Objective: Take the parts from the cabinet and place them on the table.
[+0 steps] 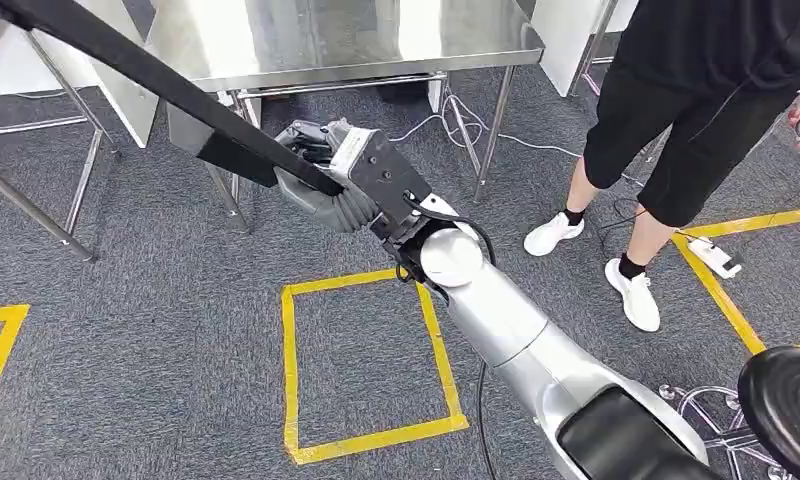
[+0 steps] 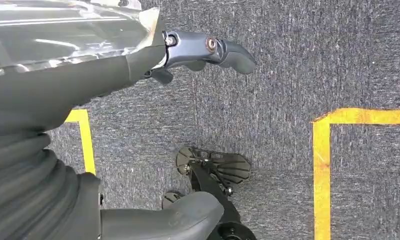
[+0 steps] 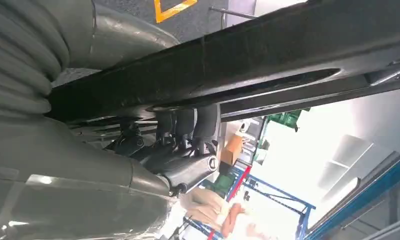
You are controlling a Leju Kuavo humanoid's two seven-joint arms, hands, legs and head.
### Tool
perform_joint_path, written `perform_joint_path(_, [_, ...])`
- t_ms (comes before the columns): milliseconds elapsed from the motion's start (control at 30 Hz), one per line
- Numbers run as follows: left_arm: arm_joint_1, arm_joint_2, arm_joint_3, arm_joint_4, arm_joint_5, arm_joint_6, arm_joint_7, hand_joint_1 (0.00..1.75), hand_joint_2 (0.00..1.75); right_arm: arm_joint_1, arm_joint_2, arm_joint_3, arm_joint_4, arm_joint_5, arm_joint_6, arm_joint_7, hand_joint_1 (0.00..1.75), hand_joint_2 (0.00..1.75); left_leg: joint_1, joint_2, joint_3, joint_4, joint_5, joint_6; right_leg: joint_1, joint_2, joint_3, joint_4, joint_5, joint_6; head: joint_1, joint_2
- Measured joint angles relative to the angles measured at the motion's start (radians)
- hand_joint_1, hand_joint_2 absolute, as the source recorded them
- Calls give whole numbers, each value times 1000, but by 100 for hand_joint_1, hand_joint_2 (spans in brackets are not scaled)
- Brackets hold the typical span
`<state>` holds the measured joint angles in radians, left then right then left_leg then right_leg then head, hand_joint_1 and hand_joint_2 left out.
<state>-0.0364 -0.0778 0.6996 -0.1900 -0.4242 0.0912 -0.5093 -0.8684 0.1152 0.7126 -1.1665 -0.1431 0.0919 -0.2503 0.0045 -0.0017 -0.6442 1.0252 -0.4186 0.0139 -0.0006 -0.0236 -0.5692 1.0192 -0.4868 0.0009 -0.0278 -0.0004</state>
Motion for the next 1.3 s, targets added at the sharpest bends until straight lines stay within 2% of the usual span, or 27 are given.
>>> perform_joint_path(33, [0, 0, 0, 0, -3, 0, 0, 0, 175, 0, 0, 0, 1, 0, -1, 0, 175, 175, 0, 0, 0, 0, 0, 0, 0, 0, 0, 0, 0, 0, 0, 0])
perform_joint_path(67, [0, 2, 0, 0, -5, 0, 0, 0, 175, -1, 2, 0, 2, 0, -2, 0, 175, 175, -4, 0, -4, 4, -7, 11, -16, -2, 6, -14, 4, 10, 0, 0])
perform_joint_path(100, [0, 2, 0, 0, -7, 0, 0, 0, 175, -4, 2, 0, 2, 0, -3, -2, 175, 175, -3, -1, 9, -18, -1, 24, -7, -4, 16, -24, 7, 18, -2, 0])
perform_joint_path(133, [2, 1, 0, 0, -8, 2, 0, 0, 175, -2, 1, 0, 3, -1, -5, -2, 175, 175, 11, 0, 36, -53, 15, 31, -6, 0, 11, -15, 5, 16, 1, 0])
perform_joint_path(167, [0, 0, 0, 0, -10, 3, 0, 0, 175, -6, 2, 0, 2, -2, -5, -3, 175, 175, 9, -1, 47, -67, 18, 35, -7, 8, -2, 15, -12, 12, 6, 0])
perform_joint_path(233, [-1, 0, 0, 0, -15, 3, 1, 0, 175, -13, -1, 1, 3, -2, -6, -3, 175, 175, 10, -3, 51, -67, 18, 38, -13, 16, -76, 160, -67, 3, 8, 0])
perform_joint_path(300, [-1, 0, 0, 0, -16, 4, 2, 0, 175, -7, -7, 2, 7, -3, -7, -3, 175, 175, 11, -10, 51, -66, 15, 35, -19, 19, -148, 274, -94, 11, 8, 0])
perform_joint_path(333, [0, 0, 1, 0, -16, 5, 2, 0, 175, -4, -9, 4, 8, -3, -8, -2, 175, 175, 14, -15, 53, -66, 13, 30, -26, 19, -148, 259, -78, 22, 8, 0])
perform_joint_path(367, [0, 0, 1, 0, -16, 6, 3, 0, 175, -4, -10, 6, 9, -4, -9, -2, 175, 175, 18, -18, 54, -62, 10, 23, -32, 19, -125, 203, -47, 36, 9, 0])
perform_joint_path(433, [1, 0, 2, 0, -18, 6, 3, 0, 175, -8, -10, 10, 9, -8, -14, -2, 175, 175, 27, -23, 49, -33, -9, -3, -49, 19, -42, 28, 30, 71, 10, 0])
perform_joint_path(467, [1, 6, 4, 0, -18, 11, 3, 0, 175, -10, -10, 11, 10, -10, -17, -2, 175, 175, 25, -26, 40, -19, -20, -18, -41, 26, -41, 33, 13, 64, 16, 0])
perform_joint_path(500, [-1, 6, 4, 0, -19, 12, 2, 0, 175, -10, -7, 10, 10, -11, -18, -1, 175, 175, 24, -27, 36, -4, -31, -24, -45, 28, -38, 26, 13, 43, 13, 0])
perform_joint_path(600, [3, 4, 5, 0, -21, 14, 0, 0, 175, -10, -7, 12, 10, -14, -21, 1, 175, 175, 35, -27, 39, -8, -33, -31, -37, 28, -36, 33, 7, 20, 11, 0])
perform_joint_path(667, [2, 5, 6, 0, -22, 15, -1, 0, 175, -13, -4, 13, 10, -15, -23, 2, 175, 175, 39, -10, 29, 27, -52, -36, -37, 28, -23, 31, 2, 8, 10, 0])
perform_joint_path(767, [2, 5, 7, 0, -29, 15, -1, 0, 175, -16, -1, 15, 10, -19, -24, 2, 175, 175, 36, -1, -103, 257, -129, -36, -25, 27, -7, 31, -13, -12, 10, 0])
perform_joint_path(800, [3, 4, 7, 0, -30, 14, -1, 0, 175, -14, -2, 17, 10, -19, -24, 2, 175, 175, 35, -1, -144, 307, -131, -32, -20, 27, -2, 31, -19, -14, 8, 0])
perform_joint_path(833, [4, 4, 7, 0, -31, 14, -1, 0, 175, -14, -2, 18, 10, -19, -25, 2, 175, 175, 32, -1, -159, 306, -109, -24, -15, 27, 5, 31, -25, -16, 10, 0])
perform_joint_path(867, [3, 4, 7, 0, -33, 14, 0, 0, 175, -14, -2, 18, 10, -19, -25, 3, 175, 175, 26, -1, -152, 266, -72, -14, -11, 28, 13, 31, -31, -17, 9, 0])
perform_joint_path(933, [3, 5, 7, 0, -34, 14, 1, 0, 175, -15, -1, 18, 10, -19, -26, 3, 175, 175, 4, -1, -86, 94, 39, 23, -4, 28, 35, 27, -46, -18, 10, 0])
perform_joint_path(967, [3, 11, 7, 0, -34, 14, 2, 0, 175, -15, -2, 18, 10, -19, -26, 3, 175, 175, -9, 2, -57, 39, 45, 49, -11, 28, 47, 19, -52, -19, 13, 0])
perform_joint_path(1000, [2, 10, 7, 0, -37, 13, 4, 0, 175, -16, -4, 18, 11, -19, -27, 3, 175, 175, -15, 10, -46, 31, 36, 56, 0, 27, 51, 11, -55, -14, 16, 0])
perform_joint_path(1033, [3, 10, 7, 0, -37, 13, 4, 0, 175, -15, -4, 19, 10, -19, -27, 3, 175, 175, -22, 9, -36, 7, 29, 65, -12, 26, 54, 2, -55, -9, 10, 0])
perform_joint_path(1100, [4, 14, 8, 0, -37, 13, 7, 0, 175, -13, -4, 19, 10, -19, -30, 5, 175, 175, -29, 7, -13, -22, 25, 71, -9, 20, 70, 3, -39, 11, 8, 0])
perform_joint_path(1133, [4, 14, 8, 0, -39, 13, 9, 0, 175, -15, -4, 19, 10, -19, -34, 5, 175, 175, -27, 4, 15, -47, 28, 72, -1, 19, 71, 6, -43, 16, 8, 0])
perform_joint_path(1167, [4, 11, 8, 1, -39, 12, 10, 0, 175, -17, -5, 18, 10, -21, -36, 4, 175, 175, -23, 5, 36, -61, 27, 67, -7, 21, 61, 36, -50, 12, 8, 0])
perform_joint_path(1200, [3, 11, 8, 1, -40, 12, 11, 0, 175, -23, -5, 19, 10, -21, -36, 4, 175, 175, -20, 3, 44, -67, 24, 70, -5, 22, 32, 93, -61, 14, 6, 0])
perform_joint_path(1300, [1, 9, 8, 1, -43, 11, 16, 0, 175, -18, -11, 19, 11, -21, -37, 6, 175, 175, -17, -6, 59, -67, 5, 61, -10, 24, -101, 271, -127, 13, 8, 0])
